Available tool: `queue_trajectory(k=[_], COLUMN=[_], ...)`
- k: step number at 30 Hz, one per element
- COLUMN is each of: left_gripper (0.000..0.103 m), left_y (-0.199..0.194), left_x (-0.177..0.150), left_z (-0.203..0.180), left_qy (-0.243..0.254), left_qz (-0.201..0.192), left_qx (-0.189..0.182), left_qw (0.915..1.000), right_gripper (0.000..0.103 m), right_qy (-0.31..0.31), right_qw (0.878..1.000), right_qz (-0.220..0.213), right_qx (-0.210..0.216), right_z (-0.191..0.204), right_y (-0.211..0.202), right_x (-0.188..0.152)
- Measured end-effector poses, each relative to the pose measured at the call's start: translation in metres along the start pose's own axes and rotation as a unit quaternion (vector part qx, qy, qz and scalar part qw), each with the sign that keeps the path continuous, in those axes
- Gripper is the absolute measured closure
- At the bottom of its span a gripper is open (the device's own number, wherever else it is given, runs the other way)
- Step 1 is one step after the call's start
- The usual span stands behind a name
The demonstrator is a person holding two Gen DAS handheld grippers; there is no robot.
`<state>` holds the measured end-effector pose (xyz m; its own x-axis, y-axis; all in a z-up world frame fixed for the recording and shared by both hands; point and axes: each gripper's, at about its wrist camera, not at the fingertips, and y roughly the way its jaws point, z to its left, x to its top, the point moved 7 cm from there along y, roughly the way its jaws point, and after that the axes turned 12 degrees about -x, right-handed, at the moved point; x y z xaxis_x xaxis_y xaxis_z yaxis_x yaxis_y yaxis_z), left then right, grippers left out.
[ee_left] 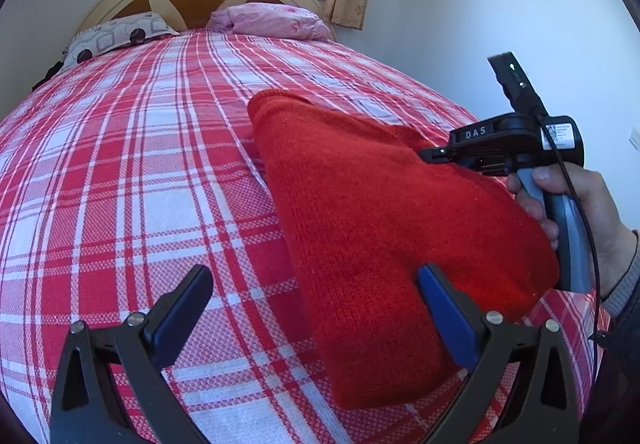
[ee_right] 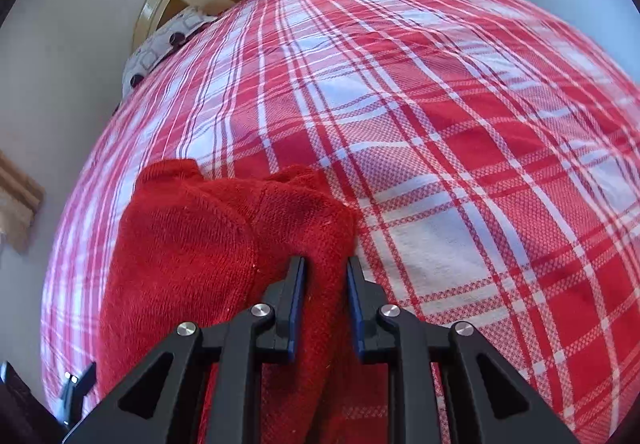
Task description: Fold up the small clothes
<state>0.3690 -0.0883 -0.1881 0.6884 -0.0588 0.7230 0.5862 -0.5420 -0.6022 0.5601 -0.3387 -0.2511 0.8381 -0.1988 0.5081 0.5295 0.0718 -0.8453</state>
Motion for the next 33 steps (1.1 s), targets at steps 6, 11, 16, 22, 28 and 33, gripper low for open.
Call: queue_trajectory(k=[6,11,16,22,28,33], left_gripper=[0.000,0.000,0.000,0.000,0.000,0.000], left_y=[-0.003,-0.003,-0.003,-0.002,-0.008,-0.029], left_x=[0.000,0.000,-0.001,-0.002,-0.001,0.009], left_z=[0.001,0.001,0.001,0.001,0.000,-0.002], left_qy=[-0.004,-0.002,-0.002,-0.001,-0.002,-0.030], left_qz=[-0.005,-0.004,-0.003,0.001,-0.009,-0.025], left_qx=[0.001,0.003,0.004,0.003,0.013,-0.012], left_qw=[1.0000,1.0000,1.0000,1.0000,0.9999,0.9992], right_gripper=[0.078,0.077,0.075,0.068,0.059,0.033], right_qy=[-0.009,-0.122,-0.186,-0.176,-0.156,-0.117], right_qw=[0.997,0.981,0.978,0.980,0.979,0.981], right_qz=[-0.069,-0.147,-0.098,-0.091,-0.114,-0.129], right_qx=[-0.029,0.039,0.011,0.016,0.062,0.092], right_z=[-0.004,0.042,0.056,0.049,0.044,0.023], right_y=[-0.047,-0.117,-0.087,-0.075,-0.094,-0.114], right_x=[-0.006,-0.055,-0.097,-0.095,-0.095,-0.087])
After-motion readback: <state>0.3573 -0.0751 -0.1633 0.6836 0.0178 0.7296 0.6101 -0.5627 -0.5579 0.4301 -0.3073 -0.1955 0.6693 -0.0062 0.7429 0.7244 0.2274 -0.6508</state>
